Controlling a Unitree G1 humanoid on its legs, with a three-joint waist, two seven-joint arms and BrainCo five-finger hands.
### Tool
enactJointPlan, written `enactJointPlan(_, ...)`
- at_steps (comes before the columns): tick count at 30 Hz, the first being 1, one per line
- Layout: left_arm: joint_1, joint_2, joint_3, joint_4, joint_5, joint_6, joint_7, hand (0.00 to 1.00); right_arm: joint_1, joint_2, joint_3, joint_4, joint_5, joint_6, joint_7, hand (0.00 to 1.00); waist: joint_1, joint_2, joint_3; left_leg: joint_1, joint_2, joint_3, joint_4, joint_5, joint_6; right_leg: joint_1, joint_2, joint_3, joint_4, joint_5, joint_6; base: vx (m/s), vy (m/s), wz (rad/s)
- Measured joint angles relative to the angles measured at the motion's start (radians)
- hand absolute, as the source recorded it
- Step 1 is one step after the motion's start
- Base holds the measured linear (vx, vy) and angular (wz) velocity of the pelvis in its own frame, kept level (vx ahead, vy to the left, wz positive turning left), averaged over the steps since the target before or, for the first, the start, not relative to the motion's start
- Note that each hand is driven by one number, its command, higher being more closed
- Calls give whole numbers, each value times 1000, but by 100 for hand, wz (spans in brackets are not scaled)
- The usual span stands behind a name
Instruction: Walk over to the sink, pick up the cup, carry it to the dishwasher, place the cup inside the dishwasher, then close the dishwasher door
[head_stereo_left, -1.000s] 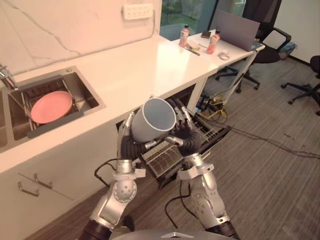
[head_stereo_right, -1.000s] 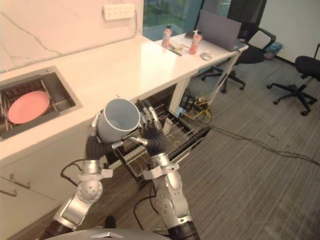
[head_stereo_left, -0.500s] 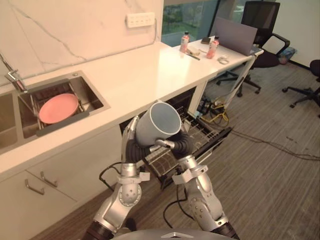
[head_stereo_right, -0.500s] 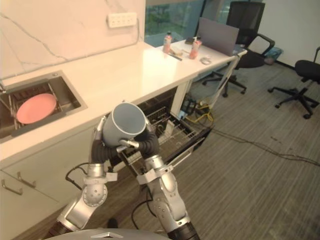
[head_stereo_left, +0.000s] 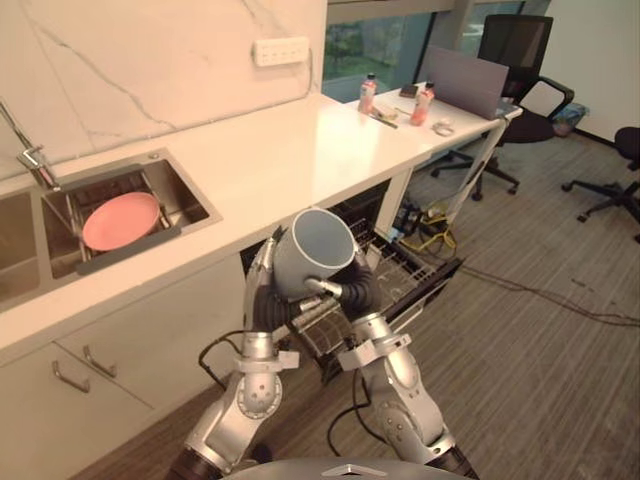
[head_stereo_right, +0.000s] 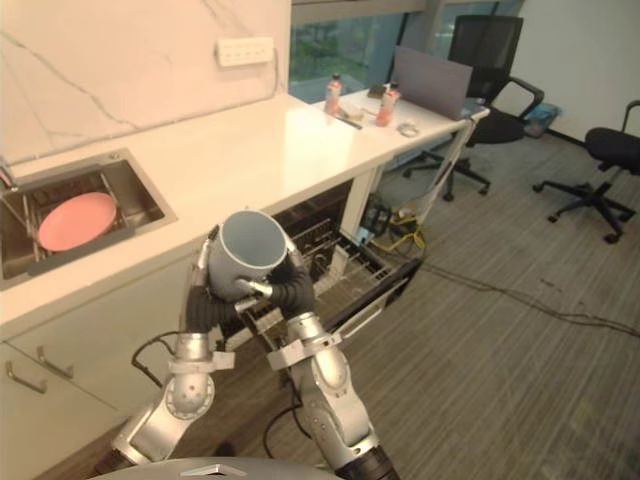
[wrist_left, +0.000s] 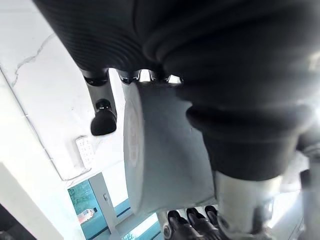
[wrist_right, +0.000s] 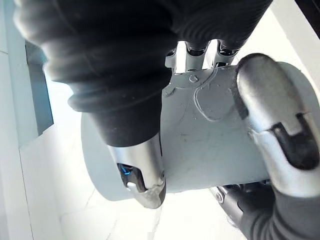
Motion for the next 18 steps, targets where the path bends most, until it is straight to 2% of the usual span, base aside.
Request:
enactJointPlan(11,28,-5,26,31,-39,4,7,0,9,31,-108,0,3,-7,-63,100,-6,4,-2,-2,1,-4,0,3,0,0,4,1,0,0,1,0,0,0)
enactJointPlan(16,38,-10,99,43,-104,6,13,0,17,47,-178,-1,2,-18,-102,100,-8,5,-3,-1,1,-12,0,5,0,5,4,-7,-1,1,0,1,0,5)
enactJointPlan(18,49,-24,147,81,-192,-15,-15,0,33,46,-234,0,1,-13,-105,100,-5,5,-3,0,0,-20,0,7,0,12,4,-15,-2,1,0,7,1,10)
